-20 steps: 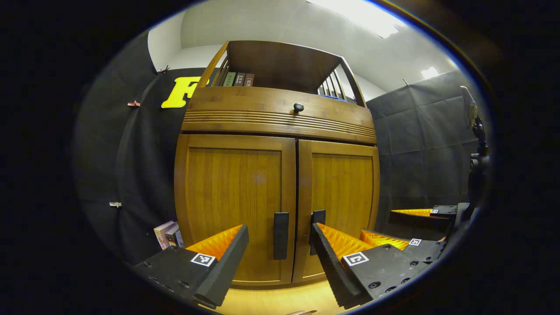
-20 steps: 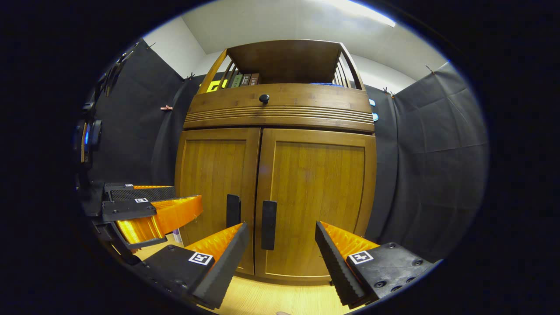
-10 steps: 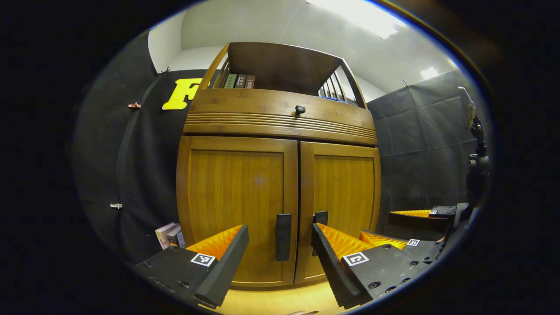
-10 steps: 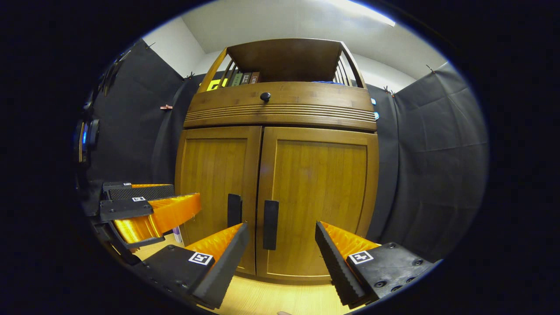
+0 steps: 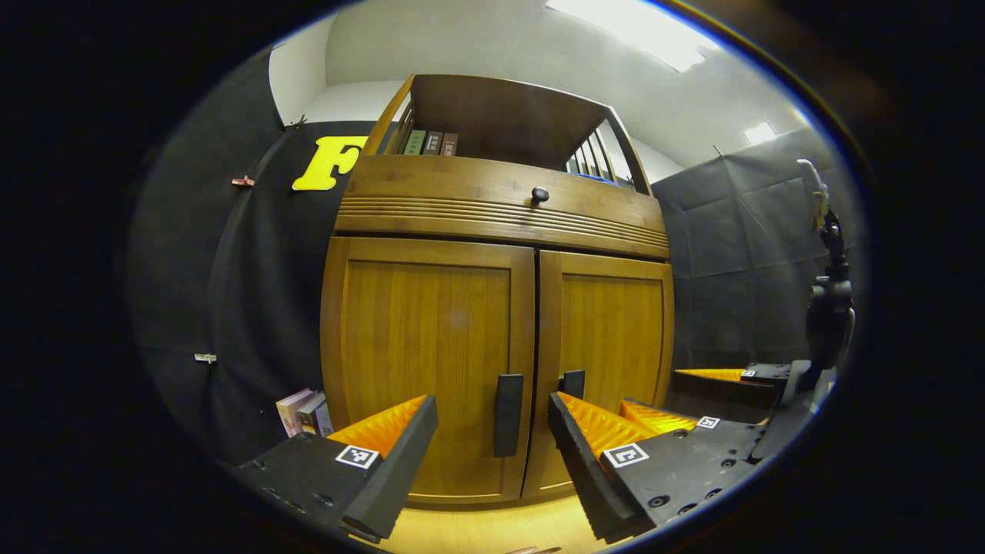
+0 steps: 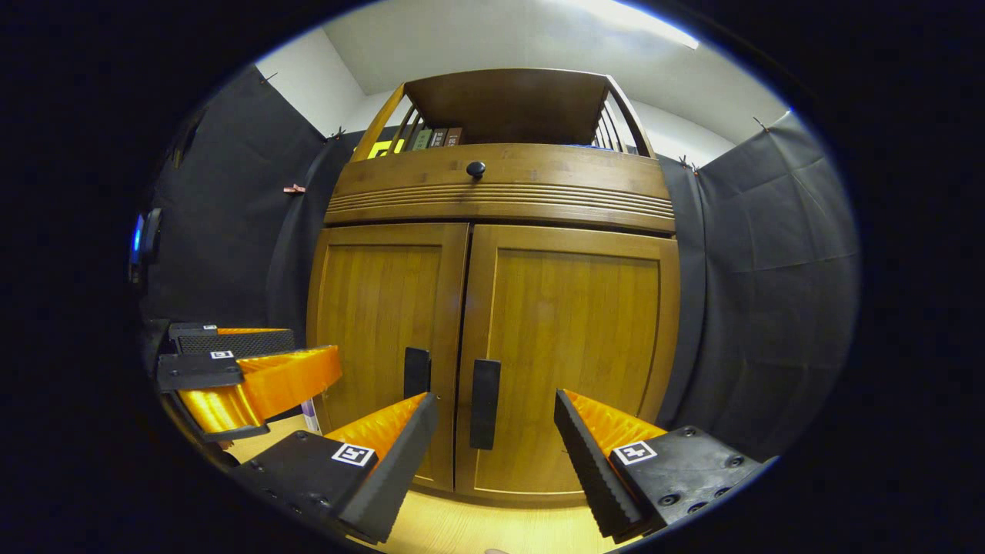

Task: Open the right door of the double-door shoe cabinet with the right hand, and open the left door with the left hand.

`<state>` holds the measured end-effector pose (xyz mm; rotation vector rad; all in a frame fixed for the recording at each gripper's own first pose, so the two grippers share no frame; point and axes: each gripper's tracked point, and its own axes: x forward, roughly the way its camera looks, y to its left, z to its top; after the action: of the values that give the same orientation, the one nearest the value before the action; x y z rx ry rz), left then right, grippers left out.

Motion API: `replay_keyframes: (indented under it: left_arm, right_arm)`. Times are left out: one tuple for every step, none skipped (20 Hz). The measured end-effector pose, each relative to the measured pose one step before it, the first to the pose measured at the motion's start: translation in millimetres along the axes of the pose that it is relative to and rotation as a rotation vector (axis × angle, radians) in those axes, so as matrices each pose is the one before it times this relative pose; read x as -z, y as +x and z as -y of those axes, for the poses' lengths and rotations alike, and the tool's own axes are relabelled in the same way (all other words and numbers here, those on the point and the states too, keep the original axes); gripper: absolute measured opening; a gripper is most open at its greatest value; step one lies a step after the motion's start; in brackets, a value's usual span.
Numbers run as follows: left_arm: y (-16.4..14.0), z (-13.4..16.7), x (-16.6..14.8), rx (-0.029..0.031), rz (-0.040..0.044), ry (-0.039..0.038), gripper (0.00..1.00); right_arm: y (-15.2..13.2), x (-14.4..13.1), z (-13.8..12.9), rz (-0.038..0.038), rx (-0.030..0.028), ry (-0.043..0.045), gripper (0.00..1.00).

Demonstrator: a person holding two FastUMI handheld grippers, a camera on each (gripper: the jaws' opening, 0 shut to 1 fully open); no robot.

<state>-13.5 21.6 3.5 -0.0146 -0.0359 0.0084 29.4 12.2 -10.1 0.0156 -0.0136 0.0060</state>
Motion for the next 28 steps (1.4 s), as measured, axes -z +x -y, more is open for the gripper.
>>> replay_keyframes:
  left_arm:
    - [-1.19, -1.77, -0.16, -0.00023, 0.00233, 0.00135, 0.9]
    - [-0.9, -1.19, -0.56, -0.00012, 0.00199, -0.00005, 0.9]
    - [-1.54, -1.73, 0.52, 0.00008, -0.00013, -0.00069, 0.9]
    - [-1.92, -2.87, 0.0, -0.00058, -0.00111, -0.00182, 0.9]
    - [-2.07, -2.49, 2.16, -0.00008, -0.00114, -0.00277, 0.9]
    - [-3.14, -2.34, 0.82, 0.00296, -0.00119, -0.0021, 0.9]
    - [-2.16, -1.01, 1.3, 0.00358, -0.00078, -0.0028, 0.9]
    - [-2.12, -1.34, -0.32, 0.00332, 0.00029, -0.0018, 0.9]
    - [-0.68, -2.09, 0.85, 0.00125, 0.00026, -0.00159, 0.9]
    - [-1.07, -2.35, -0.46, -0.00015, 0.00128, -0.00072, 0.9]
    - [-1.26, -2.26, 1.12, -0.00046, -0.00019, 0.00101, 0.9]
    - [-1.81, -2.47, 0.33, -0.00152, -0.00012, 0.00136, 0.9]
    - [-1.1, -2.8, 1.39, -0.00191, -0.00056, 0.00089, 0.9]
    - [-0.85, -2.78, 0.85, -0.00194, -0.00137, -0.00175, 0.9]
    - [-0.06, -1.9, 1.1, 0.00122, 0.00043, -0.00258, 0.9]
    - [-1.02, -2.32, -0.53, -0.00061, 0.00103, -0.00339, 0.9]
    - [-0.44, -2.96, 1.2, -0.00163, 0.00139, -0.00112, 0.9]
    - [-0.22, -3.59, -0.25, -0.0031, 0.00118, -0.00084, 0.9]
    - [0.6, -2.89, 1.09, -0.00337, 0.0016, -0.00117, 0.9]
    - [0.15, -2.92, 0.0, -0.00112, 0.00119, -0.00284, 0.89]
    - [-0.26, -2.21, 2.13, 0.00005, -0.0016, -0.00472, 0.89]
    - [0.3, -2.7, 1.07, 0.00053, -0.00185, -0.00602, 0.89]
    - [0.26, -1.74, 1.33, 0.00045, 0.00071, -0.00566, 0.9]
    - [1.08, -2.2, 0.37, 0.00019, -0.00131, -0.00401, 0.89]
    - [0.87, -2.0, 1.74, -0.00192, -0.00215, -0.00224, 0.9]
    - [0.53, -3.08, 0.92, -0.00432, -0.00143, -0.00112, 0.9]
    - [1.33, -3.1, 1.63, -0.00519, -0.00107, -0.00197, 0.9]
    - [1.41, -3.08, 0.88, -0.00388, -0.00226, -0.00369, 0.9]
  right_arm:
    - [5.74, 0.03, -1.81, 0.00519, 0.00176, 0.00707, 0.96]
    - [5.78, 2.6, -1.83, 0.00248, 0.00349, 0.00799, 0.96]
    - [6.31, 2.68, -1.49, 0.00007, 0.0017, 0.00611, 0.96]
    - [4.98, 0.33, -1.59, 0.00066, 0.00474, 0.00562, 0.95]
    - [5.46, 1.44, -0.9, -0.00108, 0.00374, 0.00338, 0.95]
    - [4.65, 4.13, -1.3, -0.00196, 0.00089, 0.00175, 0.95]
    - [4.63, 3.01, -0.88, -0.00098, 0.00234, 0.00233, 0.95]
    - [6.3, 1.21, 0.41, -0.00026, 0.00357, 0.00277, 0.95]
    - [7.67, 2.5, 0.05, -0.00159, 0.00557, 0.00434, 0.95]
    - [5.93, 3.91, -0.29, -0.00263, 0.00536, 0.00427, 0.95]
    - [6.41, 2.42, -0.09, -0.00111, 0.00663, 0.00342, 0.95]
    - [5.71, 1.75, 0.83, 0.00263, 0.00741, 0.00065, 0.95]
    - [5.35, 1.51, 0.06, 0.00426, 0.00159, -0.00364, 0.95]
    - [6.41, 2.11, -2.06, 0.00484, 0.00012, -0.00152, 0.96]
    - [4.87, 1.33, 0.06, 0.00656, 0.00704, -0.00371, 0.96]
    - [5.32, 1.75, 0.92, 0.00755, 0.00735, -0.00592, 0.91]
    - [6.19, 0.86, 0.81, 0.00249, 0.00738, -0.00517, 0.87]
    - [3.06, 4.08, 0.55, -0.00252, 0.00646, -0.00106, 0.84]
    - [4.1, 4.83, -0.29, -0.00842, 0.00323, 0.00559, 0.81]
    - [6.22, 4.36, 0.81, -0.01275, 0.00492, 0.00626, 0.79]
    - [3.63, 4.24, 0.92, -0.01186, 0.00325, 0.00545, 0.8]
    - [3.58, 5.99, 2.81, -0.016, 0.00778, 0.00548, 0.79]
    - [4.19, 3.99, -0.18, -0.01048, 0.00363, 0.00491, 0.79]
    - [4.8, 5.0, 5.5, -0.01291, 0.01624, -0.00231, 0.79]
    - [8.77, 1.29, -4.08, -0.00405, -0.02026, 0.01053, 0.66]
    - [-3.14, 4.41, 2.56, -0.00495, 0.01477, -0.01154, 0.53]
    - [1.54, 2.86, 2.91, -0.00346, 0.00855, -0.01779, 0.53]
    - [-1.78, -0.08, -1.38, 0.00353, -0.0072, -0.00517, 0.53]
